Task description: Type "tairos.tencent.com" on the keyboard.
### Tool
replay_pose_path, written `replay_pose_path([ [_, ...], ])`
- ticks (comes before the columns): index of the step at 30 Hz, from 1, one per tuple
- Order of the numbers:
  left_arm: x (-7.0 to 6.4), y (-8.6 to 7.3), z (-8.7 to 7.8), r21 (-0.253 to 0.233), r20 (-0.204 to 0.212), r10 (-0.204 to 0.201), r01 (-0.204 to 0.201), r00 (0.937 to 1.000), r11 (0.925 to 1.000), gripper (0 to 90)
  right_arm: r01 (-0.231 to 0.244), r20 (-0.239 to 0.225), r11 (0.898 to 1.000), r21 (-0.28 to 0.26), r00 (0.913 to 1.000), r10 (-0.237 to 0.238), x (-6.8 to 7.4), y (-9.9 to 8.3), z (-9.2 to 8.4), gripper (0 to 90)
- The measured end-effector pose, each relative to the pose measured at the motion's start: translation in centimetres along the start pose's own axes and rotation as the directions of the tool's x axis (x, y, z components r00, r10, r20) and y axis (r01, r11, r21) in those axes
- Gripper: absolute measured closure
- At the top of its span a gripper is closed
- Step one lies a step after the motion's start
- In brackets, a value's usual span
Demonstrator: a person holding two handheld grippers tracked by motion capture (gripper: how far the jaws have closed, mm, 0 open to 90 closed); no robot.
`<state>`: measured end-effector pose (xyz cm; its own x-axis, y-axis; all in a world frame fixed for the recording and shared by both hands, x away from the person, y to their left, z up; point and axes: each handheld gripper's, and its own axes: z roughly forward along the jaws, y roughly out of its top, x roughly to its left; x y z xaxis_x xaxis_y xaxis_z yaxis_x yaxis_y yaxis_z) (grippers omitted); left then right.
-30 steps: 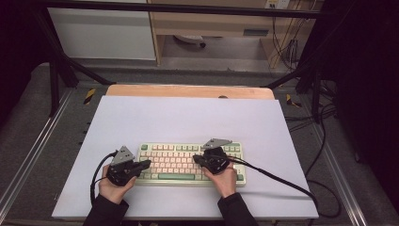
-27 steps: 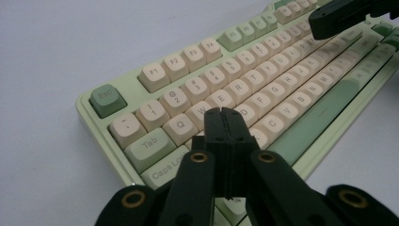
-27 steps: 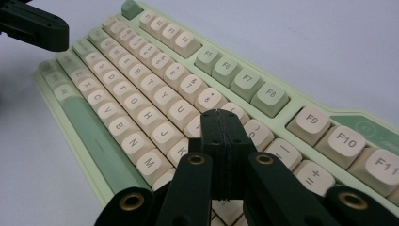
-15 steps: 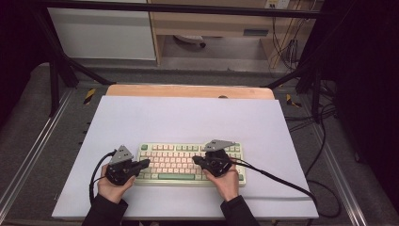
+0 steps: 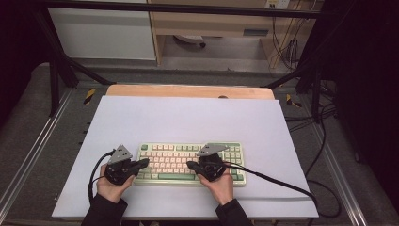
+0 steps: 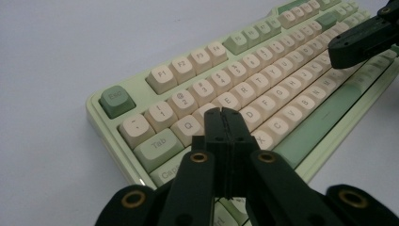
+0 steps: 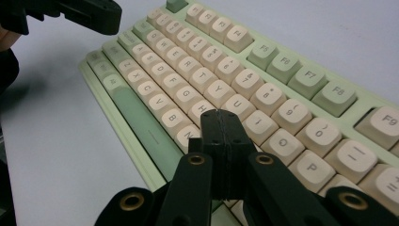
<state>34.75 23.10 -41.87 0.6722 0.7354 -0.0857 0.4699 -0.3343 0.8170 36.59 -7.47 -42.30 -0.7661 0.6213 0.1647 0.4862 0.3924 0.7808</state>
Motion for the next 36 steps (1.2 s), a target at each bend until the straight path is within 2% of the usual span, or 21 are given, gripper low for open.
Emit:
replay_pose_path([
  [25,0.0,0.0,-0.1,-0.007,-0.002,-0.001,0.001,1.0000,1.0000,90.0,0.008,-0.008,0.999,0.032,0.9999,-0.008,0.4,-0.9,1.1,90.0],
  [30,-0.1,0.1,-0.2,-0.010,0.001,0.003,-0.003,1.0000,0.9999,90.0,0.015,-0.002,1.000,0.000,0.9999,-0.015,0.3,-0.4,0.2,90.0],
  [36,-0.1,0.3,-0.6,-0.021,0.024,0.006,-0.005,0.9997,0.9998,89.6,0.021,0.036,0.999,-0.041,0.9992,-0.019,-0.6,0.2,-1.9,87.7],
])
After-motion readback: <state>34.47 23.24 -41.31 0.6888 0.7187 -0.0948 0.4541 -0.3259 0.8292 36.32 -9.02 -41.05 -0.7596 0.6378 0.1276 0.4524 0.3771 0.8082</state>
